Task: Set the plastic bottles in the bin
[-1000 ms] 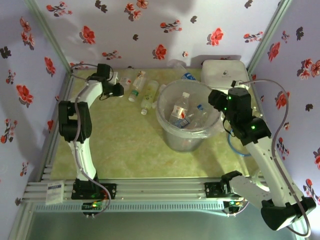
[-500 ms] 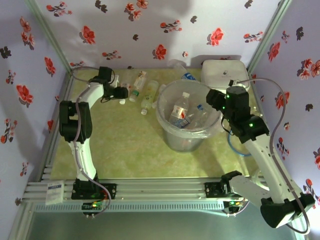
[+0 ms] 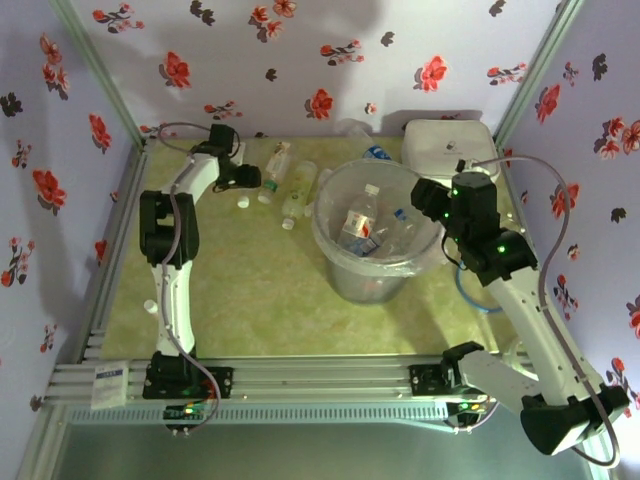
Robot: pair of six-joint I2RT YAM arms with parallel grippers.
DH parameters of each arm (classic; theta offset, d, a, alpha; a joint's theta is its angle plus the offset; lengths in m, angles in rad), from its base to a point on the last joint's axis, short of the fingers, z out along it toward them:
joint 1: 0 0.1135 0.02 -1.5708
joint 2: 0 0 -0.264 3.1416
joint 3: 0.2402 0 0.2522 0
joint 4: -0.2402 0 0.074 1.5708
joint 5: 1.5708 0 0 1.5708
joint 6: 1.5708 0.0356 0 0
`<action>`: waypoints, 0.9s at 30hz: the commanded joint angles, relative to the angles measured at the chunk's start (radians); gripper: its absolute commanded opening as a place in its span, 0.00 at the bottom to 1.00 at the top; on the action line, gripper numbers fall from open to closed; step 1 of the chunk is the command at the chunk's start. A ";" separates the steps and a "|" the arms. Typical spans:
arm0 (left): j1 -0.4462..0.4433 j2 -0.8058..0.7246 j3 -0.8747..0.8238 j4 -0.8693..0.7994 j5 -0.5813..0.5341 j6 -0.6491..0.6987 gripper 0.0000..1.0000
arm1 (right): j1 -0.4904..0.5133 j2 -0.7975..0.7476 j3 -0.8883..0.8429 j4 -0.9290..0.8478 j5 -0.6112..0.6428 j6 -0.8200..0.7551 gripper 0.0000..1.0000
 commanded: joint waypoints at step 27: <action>-0.313 -0.947 -0.681 0.243 0.127 0.029 0.49 | 0.153 0.357 0.416 0.110 -0.413 -0.167 0.88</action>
